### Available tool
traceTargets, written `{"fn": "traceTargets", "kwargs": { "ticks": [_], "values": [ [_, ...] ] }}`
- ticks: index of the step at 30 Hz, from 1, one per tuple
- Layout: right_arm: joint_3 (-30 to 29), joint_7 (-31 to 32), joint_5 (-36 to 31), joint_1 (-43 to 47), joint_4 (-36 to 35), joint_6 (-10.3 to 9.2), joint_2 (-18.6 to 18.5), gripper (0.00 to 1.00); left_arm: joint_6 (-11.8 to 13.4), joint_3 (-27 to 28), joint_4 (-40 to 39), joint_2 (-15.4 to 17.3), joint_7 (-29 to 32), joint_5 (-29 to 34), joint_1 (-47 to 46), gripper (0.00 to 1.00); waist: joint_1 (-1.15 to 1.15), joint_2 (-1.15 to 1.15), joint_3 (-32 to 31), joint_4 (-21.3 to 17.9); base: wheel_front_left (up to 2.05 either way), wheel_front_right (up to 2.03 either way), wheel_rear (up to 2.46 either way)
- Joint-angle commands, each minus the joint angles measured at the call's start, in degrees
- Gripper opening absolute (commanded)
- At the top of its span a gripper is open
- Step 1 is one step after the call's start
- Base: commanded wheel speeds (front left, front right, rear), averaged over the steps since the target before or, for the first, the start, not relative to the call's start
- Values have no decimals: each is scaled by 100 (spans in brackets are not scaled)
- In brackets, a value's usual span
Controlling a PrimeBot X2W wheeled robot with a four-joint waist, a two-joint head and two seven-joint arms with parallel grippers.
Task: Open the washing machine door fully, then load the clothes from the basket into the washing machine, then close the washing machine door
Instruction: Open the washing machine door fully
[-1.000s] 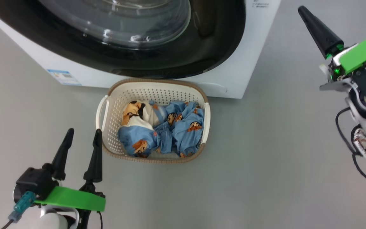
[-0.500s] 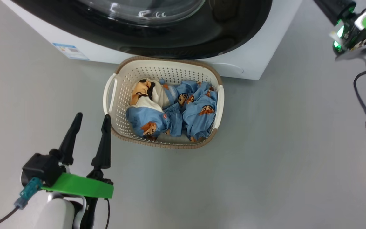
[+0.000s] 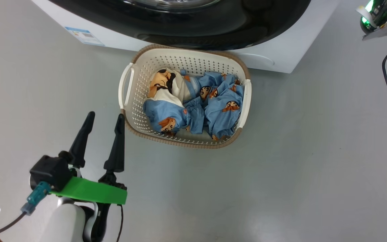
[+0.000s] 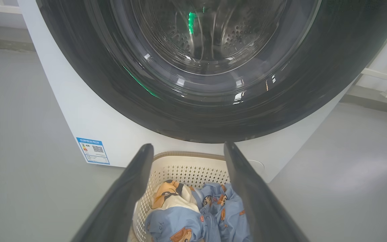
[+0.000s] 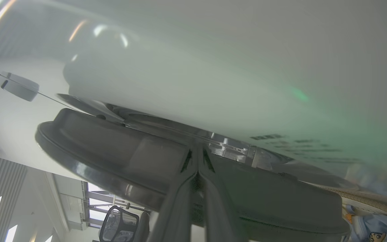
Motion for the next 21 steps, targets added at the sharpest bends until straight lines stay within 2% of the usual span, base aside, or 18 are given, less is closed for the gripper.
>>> {"fn": "traceTargets", "kwargs": {
  "ticks": [1, 21],
  "values": [
    [24, 43, -97, -126, -155, 43, 47, 0, 3, 149, -167, 128, -37, -66, -108, 100, 0, 0, 36, 44, 0, 0, 0],
    [327, 200, -255, -14, -202, 43, 127, 0, 3, 112, -95, 45, -37, -109, -102, 100, 0, 0, -95, 157, 0, 0, 0]
  ]
}}
